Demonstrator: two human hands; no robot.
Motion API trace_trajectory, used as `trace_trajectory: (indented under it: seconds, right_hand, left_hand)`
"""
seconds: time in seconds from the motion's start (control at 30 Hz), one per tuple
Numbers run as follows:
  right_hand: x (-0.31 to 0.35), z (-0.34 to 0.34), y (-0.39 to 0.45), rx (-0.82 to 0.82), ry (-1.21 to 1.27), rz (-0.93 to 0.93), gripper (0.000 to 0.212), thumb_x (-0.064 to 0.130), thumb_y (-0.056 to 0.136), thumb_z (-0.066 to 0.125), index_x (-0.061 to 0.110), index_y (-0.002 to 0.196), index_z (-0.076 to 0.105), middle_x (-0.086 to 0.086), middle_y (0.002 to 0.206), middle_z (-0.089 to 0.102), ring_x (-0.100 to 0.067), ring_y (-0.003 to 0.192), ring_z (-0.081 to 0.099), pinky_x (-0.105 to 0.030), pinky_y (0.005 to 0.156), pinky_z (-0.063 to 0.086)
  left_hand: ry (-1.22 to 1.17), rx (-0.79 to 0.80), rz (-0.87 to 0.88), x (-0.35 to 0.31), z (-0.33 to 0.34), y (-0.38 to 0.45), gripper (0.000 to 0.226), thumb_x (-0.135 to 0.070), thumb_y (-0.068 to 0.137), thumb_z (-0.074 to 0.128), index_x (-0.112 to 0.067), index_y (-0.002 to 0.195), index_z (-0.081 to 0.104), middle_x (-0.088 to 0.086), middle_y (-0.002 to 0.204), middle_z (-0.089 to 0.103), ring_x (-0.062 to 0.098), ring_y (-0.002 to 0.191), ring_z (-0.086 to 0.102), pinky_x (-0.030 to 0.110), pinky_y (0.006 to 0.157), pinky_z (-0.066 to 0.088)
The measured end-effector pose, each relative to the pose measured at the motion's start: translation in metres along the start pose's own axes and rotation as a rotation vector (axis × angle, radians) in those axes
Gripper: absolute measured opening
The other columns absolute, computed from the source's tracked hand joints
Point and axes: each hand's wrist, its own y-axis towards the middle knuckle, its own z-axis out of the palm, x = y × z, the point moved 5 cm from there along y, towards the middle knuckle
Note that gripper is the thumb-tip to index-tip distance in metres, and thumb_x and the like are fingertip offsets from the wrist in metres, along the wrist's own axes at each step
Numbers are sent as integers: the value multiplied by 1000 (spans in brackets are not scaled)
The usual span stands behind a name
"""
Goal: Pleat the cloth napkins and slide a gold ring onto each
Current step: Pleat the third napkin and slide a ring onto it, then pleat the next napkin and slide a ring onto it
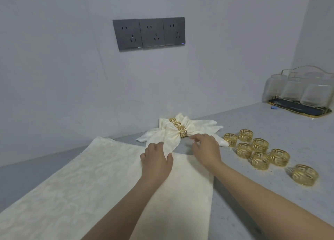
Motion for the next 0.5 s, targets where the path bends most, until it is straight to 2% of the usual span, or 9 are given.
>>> trace_trajectory:
  seconds: [0.13, 0.4, 0.5]
  right_hand:
    - [14, -8, -51, 31, 94, -8, 32, 12, 91, 48, 22, 118, 62, 0, 114, 60, -18, 112, 48, -30, 95, 38]
    - [50, -17, -162, 142, 175, -66, 32, 10, 90, 49, 23, 116, 63, 2, 108, 60, -18, 107, 49, -27, 88, 40]
    - [60, -16, -202, 180, 197, -120, 32, 9, 90, 49, 24, 114, 64, 7, 101, 58, -14, 104, 49, -22, 83, 37]
  left_hand:
    - [-68, 34, -26, 8, -19, -50, 48, -36, 96, 43, -20, 141, 35, 4, 137, 37, 19, 130, 36, 34, 105, 20]
    - [-150, 74, -88, 31, -67, -165, 43, -32, 96, 47, -20, 137, 42, 2, 135, 38, 17, 128, 38, 30, 105, 21]
    - [-127, 110, -85, 44, -81, -209, 40, -34, 95, 48, -21, 133, 47, -1, 131, 41, 16, 122, 43, 27, 104, 26]
